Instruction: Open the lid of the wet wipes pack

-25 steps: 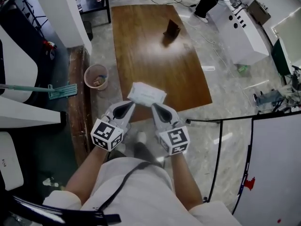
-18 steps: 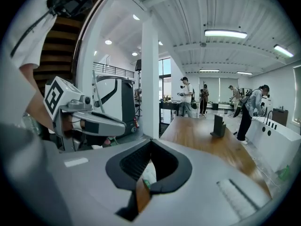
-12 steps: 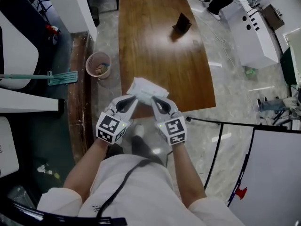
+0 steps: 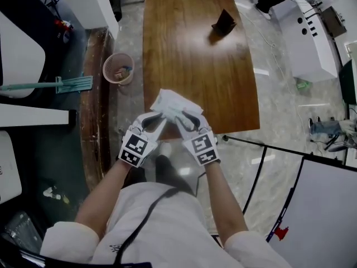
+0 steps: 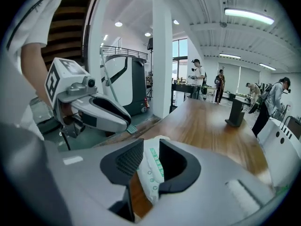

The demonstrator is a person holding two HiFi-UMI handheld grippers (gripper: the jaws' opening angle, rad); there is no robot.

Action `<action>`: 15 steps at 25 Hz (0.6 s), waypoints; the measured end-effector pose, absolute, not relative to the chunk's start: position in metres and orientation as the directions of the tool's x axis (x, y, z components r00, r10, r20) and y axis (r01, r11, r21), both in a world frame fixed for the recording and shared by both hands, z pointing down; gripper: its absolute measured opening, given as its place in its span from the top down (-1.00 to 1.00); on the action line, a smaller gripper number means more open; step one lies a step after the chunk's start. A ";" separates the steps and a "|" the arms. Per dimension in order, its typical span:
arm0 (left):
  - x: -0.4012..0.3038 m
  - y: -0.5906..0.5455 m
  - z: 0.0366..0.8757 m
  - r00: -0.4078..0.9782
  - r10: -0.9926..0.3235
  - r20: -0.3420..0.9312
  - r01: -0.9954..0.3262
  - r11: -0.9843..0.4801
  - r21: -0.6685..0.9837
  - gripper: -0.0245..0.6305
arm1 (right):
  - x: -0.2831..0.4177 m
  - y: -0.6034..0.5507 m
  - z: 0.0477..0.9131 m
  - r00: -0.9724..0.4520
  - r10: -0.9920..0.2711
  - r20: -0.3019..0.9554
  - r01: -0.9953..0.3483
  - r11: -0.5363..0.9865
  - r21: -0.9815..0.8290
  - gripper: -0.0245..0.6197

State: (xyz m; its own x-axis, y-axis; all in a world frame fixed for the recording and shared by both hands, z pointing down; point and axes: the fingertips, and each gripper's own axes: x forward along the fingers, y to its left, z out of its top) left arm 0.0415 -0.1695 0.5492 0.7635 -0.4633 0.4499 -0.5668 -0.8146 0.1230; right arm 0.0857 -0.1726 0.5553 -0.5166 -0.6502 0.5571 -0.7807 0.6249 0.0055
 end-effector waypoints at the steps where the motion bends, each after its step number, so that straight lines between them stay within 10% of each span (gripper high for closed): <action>1: 0.042 -0.169 0.553 0.761 -0.458 0.460 -0.565 -0.816 0.123 0.73 | 0.085 -0.173 0.560 -0.515 -0.640 0.570 -0.775 0.632 0.010 0.57; 15: 0.053 -0.172 0.610 0.711 -0.416 0.566 -0.558 -0.825 0.095 0.79 | 0.094 -0.185 0.616 -0.467 -0.520 0.715 -0.702 0.710 0.058 0.14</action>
State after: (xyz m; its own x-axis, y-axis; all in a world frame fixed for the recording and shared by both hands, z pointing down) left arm 0.0533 -0.1724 0.6098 0.7114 -0.4160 0.5665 -0.5577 -0.8246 0.0948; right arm 0.0944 -0.1846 0.6155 -0.4667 -0.5202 0.7153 -0.7021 0.7097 0.0581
